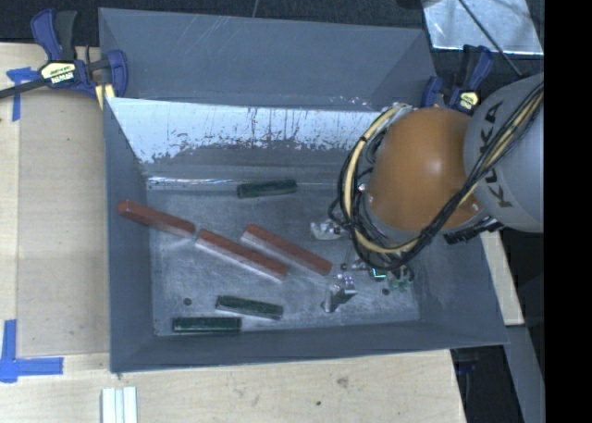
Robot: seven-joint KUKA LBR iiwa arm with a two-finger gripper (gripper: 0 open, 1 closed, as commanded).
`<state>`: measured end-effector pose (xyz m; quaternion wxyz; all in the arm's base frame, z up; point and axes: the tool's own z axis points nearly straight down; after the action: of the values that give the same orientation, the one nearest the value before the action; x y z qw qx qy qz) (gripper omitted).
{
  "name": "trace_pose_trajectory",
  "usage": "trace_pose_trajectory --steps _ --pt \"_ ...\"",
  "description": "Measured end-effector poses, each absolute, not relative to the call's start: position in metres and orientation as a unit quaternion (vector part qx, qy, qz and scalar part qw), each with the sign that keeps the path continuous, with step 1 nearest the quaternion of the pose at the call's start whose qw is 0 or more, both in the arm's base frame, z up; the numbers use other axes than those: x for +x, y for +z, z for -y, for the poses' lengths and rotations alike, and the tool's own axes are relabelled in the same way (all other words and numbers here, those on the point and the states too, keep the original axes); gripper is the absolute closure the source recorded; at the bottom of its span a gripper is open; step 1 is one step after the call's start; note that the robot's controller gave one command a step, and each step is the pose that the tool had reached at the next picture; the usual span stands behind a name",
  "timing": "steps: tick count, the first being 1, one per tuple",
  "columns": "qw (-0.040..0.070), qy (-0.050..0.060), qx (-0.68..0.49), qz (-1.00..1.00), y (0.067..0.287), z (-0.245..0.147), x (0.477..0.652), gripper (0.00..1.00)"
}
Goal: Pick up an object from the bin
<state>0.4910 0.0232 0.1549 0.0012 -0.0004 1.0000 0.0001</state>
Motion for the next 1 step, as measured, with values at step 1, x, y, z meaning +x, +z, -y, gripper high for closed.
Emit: trace_pose_trajectory --steps 1 --pt "0.007 0.0 0.04 -0.999 0.0795 -0.0057 0.513 1.0"
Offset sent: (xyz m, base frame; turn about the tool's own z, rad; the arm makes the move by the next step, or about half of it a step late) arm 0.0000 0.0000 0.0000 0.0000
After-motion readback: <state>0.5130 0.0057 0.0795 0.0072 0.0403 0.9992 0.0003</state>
